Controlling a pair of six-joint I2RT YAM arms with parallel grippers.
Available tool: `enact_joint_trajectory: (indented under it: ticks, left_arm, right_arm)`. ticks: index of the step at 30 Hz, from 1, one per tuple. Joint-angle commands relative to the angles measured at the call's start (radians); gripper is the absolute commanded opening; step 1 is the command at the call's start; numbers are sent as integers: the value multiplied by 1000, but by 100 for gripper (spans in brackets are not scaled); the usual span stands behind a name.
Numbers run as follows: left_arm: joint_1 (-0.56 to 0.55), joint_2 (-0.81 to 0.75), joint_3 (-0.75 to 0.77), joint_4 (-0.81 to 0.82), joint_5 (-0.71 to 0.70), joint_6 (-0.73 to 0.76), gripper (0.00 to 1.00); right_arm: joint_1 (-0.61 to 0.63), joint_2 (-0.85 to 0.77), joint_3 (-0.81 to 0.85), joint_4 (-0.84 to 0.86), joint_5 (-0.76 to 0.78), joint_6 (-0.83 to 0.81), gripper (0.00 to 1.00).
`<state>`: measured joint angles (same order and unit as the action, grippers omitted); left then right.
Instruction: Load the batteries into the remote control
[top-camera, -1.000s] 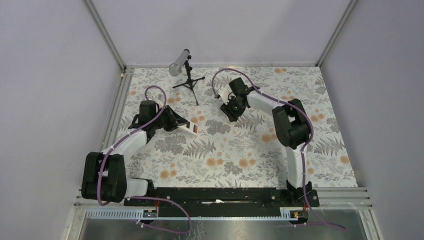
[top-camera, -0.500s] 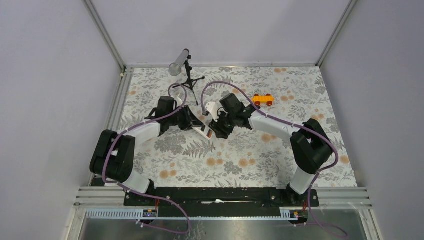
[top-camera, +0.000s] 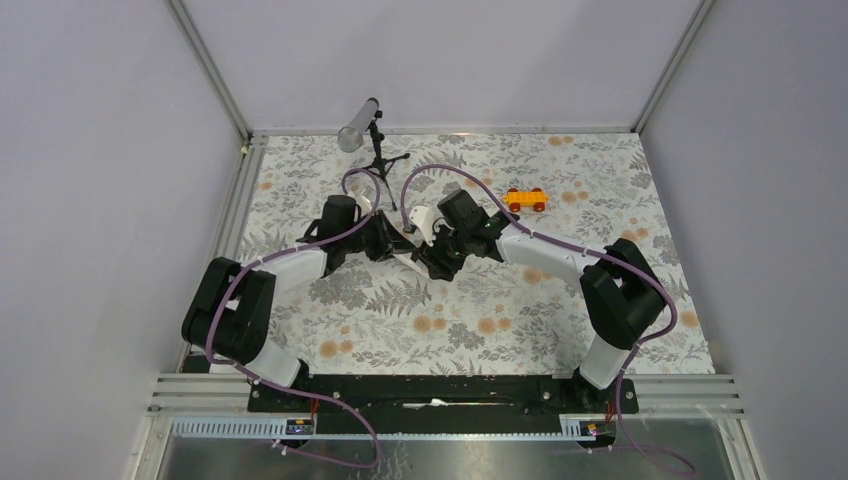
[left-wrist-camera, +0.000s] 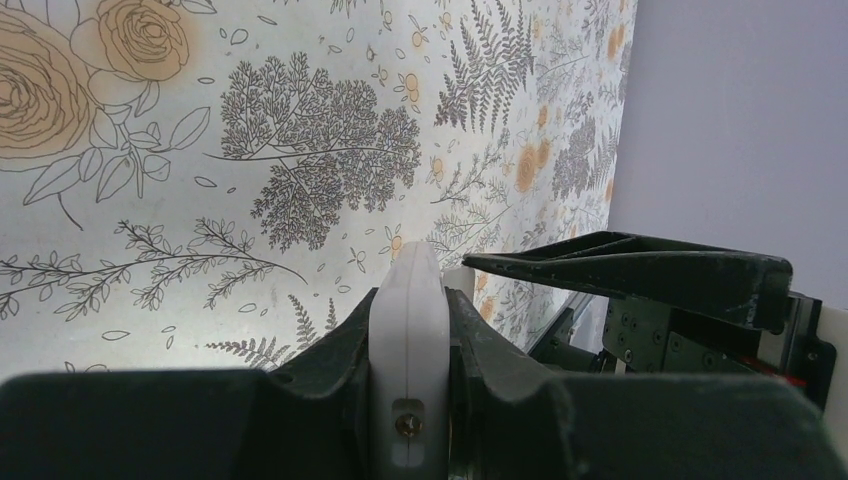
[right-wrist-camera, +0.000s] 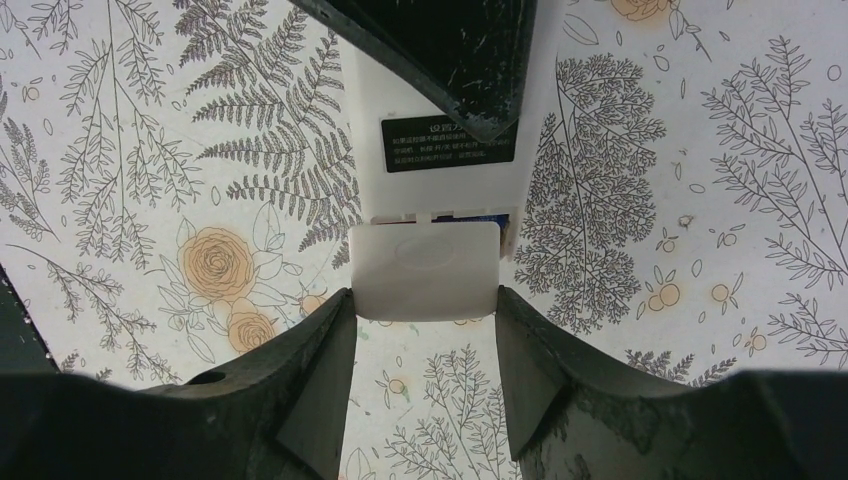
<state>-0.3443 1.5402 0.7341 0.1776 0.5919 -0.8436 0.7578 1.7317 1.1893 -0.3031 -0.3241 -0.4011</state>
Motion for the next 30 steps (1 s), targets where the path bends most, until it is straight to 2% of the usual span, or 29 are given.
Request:
enact_joint_trajectory:
  ticks: [1, 15, 20, 30]
  left_arm:
    - [-10, -28, -14, 73, -9, -11, 0]
    - [-9, -59, 6, 7, 21, 42, 0]
    - [-5, -70, 10, -44, -10, 79, 0]
    - [4, -74, 22, -21, 9, 53, 0]
  right_arm:
    - [9, -24, 15, 22, -18, 21, 46]
    - [11, -1, 22, 10, -13, 13, 46]
    - [12, -8, 15, 9, -14, 8, 46]
    - [13, -2, 15, 12, -30, 11, 47]
